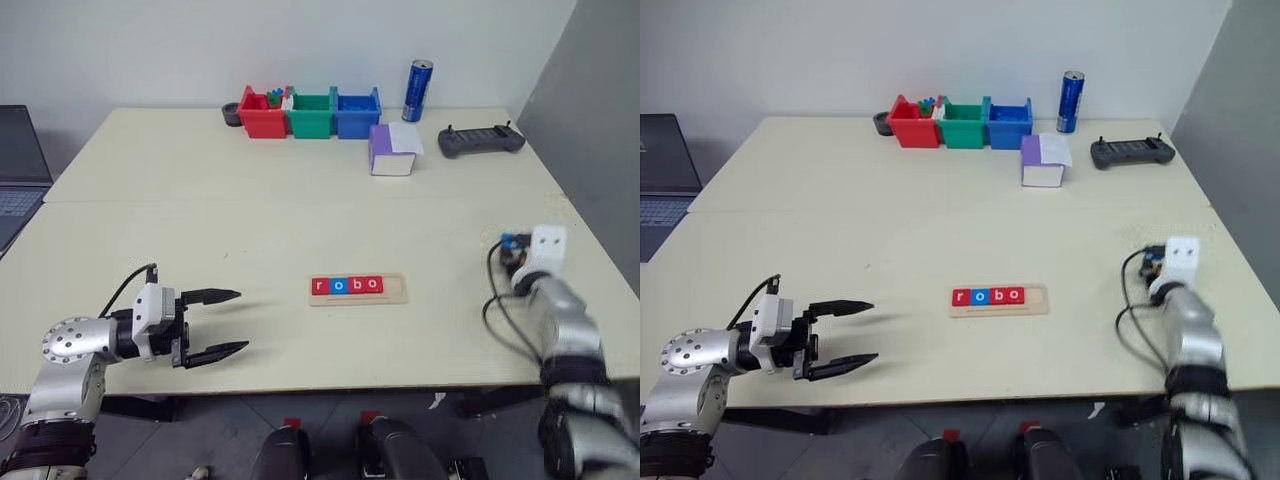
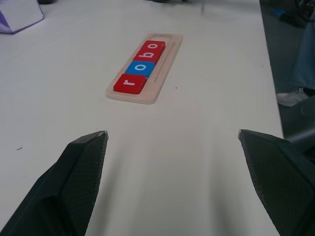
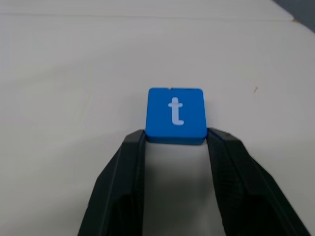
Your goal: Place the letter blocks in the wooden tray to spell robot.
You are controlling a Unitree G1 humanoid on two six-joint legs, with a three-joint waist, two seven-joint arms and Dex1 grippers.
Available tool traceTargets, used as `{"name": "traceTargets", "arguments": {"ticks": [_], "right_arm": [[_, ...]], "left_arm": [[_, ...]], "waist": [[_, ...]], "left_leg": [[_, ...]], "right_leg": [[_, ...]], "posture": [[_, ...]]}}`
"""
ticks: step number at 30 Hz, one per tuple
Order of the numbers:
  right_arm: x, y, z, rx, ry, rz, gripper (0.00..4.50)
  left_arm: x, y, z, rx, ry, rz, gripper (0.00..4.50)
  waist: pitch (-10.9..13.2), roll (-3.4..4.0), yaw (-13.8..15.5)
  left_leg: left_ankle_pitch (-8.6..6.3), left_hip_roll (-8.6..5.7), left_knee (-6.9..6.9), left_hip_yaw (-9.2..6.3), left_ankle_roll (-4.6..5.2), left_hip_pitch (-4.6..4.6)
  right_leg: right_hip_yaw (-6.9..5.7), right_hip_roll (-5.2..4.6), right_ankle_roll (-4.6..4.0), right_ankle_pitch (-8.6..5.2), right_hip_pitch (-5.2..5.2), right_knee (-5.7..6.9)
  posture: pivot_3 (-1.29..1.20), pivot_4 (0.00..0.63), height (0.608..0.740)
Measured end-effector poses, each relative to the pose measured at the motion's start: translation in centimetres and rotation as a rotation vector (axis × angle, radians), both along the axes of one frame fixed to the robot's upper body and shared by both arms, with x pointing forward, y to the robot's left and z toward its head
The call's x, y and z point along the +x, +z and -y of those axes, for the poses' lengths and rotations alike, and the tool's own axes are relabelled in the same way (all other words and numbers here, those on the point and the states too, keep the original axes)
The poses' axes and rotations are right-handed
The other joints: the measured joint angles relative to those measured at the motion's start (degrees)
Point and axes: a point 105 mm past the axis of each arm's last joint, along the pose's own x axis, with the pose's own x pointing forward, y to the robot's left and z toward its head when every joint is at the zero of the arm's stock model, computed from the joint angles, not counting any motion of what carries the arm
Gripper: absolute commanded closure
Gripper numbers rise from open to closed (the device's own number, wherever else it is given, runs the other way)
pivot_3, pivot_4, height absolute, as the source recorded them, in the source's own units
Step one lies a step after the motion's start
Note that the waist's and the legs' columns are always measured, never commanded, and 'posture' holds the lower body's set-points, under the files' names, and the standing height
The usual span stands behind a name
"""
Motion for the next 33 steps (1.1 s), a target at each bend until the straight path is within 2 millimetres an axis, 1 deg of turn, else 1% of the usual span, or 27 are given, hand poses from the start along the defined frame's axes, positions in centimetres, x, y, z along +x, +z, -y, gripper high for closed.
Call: {"name": "traceTargets", "arguments": {"ticks": [1, 5, 9, 11, 13, 16, 18, 20, 24, 25, 26, 29, 33], "right_arm": [[-1.5, -0.2, -1.6, 0.016, 0.016, -0.028, 3.04], [-4.8, -0.5, -4.7, 0.054, 0.069, -0.101, 3.04], [-6.3, -0.6, -6.0, 0.052, 0.115, -0.151, 3.04], [-6.4, -0.5, -6.4, 0.056, 0.134, -0.167, 2.30], [-6.2, -0.5, -6.9, 0.060, 0.160, -0.175, 1.77], [-6.0, -0.3, -7.5, 0.056, 0.198, -0.184, 0.73], [-5.9, -0.2, -7.5, 0.051, 0.218, -0.191, 0.03], [-6.0, -0.1, -7.1, 0.020, 0.276, -0.212, 0.03], [-6.1, 0.5, -3.8, -0.099, 0.459, -0.290, 0.03], [-5.9, 0.8, -3.3, -0.112, 0.483, -0.293, 0.03], [-5.6, 1.4, -2.8, -0.130, 0.546, -0.293, 0.03], [-4.9, 2.9, -2.3, -0.185, 0.726, -0.284, 0.03], [-4.4, 4.2, -2.4, -0.262, 1.008, -0.299, 0.03]], "left_arm": [[0.1, 0.1, 0.1, 0.000, -0.004, 0.003, 0.00], [0.4, 0.0, -0.1, -0.004, -0.003, 0.000, 0.00], [0.7, -0.1, -0.2, -0.004, -0.008, -0.003, 0.00], [1.0, 0.0, 0.1, -0.007, -0.018, 0.002, 0.00], [1.1, 0.0, 0.3, -0.007, -0.025, 0.006, 0.00], [1.1, 0.0, 0.4, -0.010, -0.027, 0.005, 0.00], [1.1, -0.1, 0.4, -0.009, -0.030, 0.005, 0.00], [1.1, -0.1, 0.4, -0.009, -0.032, 0.004, 0.00], [1.3, 0.0, 0.3, -0.012, -0.017, 0.004, 0.00], [1.3, 0.0, 0.3, -0.012, -0.016, 0.005, 0.00], [1.4, 0.0, 0.3, -0.012, -0.014, 0.005, 0.00], [1.4, 0.0, 0.3, -0.012, -0.013, 0.007, 0.00], [1.4, 0.1, 0.3, -0.011, -0.010, 0.009, 0.00]], "waist": [[0.00, 0.00, 0.02], [-0.01, -0.01, 0.16], [-0.10, -0.17, 0.23], [-0.12, -0.21, 0.20], [-0.12, -0.21, 0.09], [-0.12, -0.21, 0.11], [-0.11, -0.21, 0.21], [-0.11, -0.21, 0.29], [-0.07, -0.25, 0.47], [-0.07, -0.26, 0.51], [-0.05, -0.25, 0.51], [-0.02, -0.26, 0.24], [0.00, -0.27, 0.29]], "left_leg": [[0.01, 0.01, 0.00, -0.01, -0.01, 0.02], [0.02, 0.00, 0.06, 0.00, -0.03, 0.01], [0.02, -0.01, 0.12, 0.00, -0.02, -0.01], [0.02, -0.02, 0.12, 0.00, -0.02, -0.01], [0.01, -0.01, 0.11, 0.01, -0.02, -0.01], [0.02, -0.01, 0.10, 0.00, -0.02, -0.03], [0.02, -0.03, 0.10, -0.01, -0.01, -0.06], [0.01, -0.06, 0.12, 0.00, 0.00, -0.09], [-0.04, -0.11, 0.16, -0.01, 0.08, -0.11], [-0.04, -0.11, 0.15, -0.02, 0.08, -0.11], [-0.04, -0.10, 0.15, -0.03, 0.08, -0.11], [-0.04, -0.05, 0.12, -0.03, 0.08, -0.08], [-0.04, -0.03, 0.12, -0.06, 0.08, -0.09]], "right_leg": [[-0.02, 0.00, 0.00, 0.00, 0.00, 0.00], [-0.01, -0.01, 0.01, -0.01, 0.01, -0.06], [-0.03, -0.01, 0.02, 0.00, 0.03, -0.09], [-0.02, -0.01, 0.02, 0.00, 0.03, -0.09], [-0.02, 0.00, 0.02, -0.01, 0.02, -0.09], [-0.03, 0.01, 0.01, -0.01, 0.00, -0.09], [-0.03, 0.00, 0.01, -0.01, 0.00, -0.11], [-0.03, -0.01, 0.02, -0.01, 0.01, -0.16], [-0.05, -0.04, 0.05, 0.01, 0.06, -0.31], [-0.06, -0.03, 0.05, 0.01, 0.06, -0.31], [-0.07, -0.02, 0.05, 0.01, 0.06, -0.31], [-0.08, 0.04, 0.04, 0.01, 0.03, -0.29], [-0.12, 0.06, 0.03, 0.00, 0.04, -0.30]], "posture": [[0.00, 0.150, 0.740], [0.00, 0.150, 0.740], [0.00, 0.150, 0.740], [0.00, 0.150, 0.740], [0.00, 0.150, 0.740], [0.00, 0.150, 0.740], [0.00, 0.150, 0.740], [0.00, 0.150, 0.740], [0.00, 0.150, 0.740], [0.00, 0.150, 0.740], [0.00, 0.150, 0.740], [0.00, 0.150, 0.740], [0.00, 0.150, 0.740]]}}
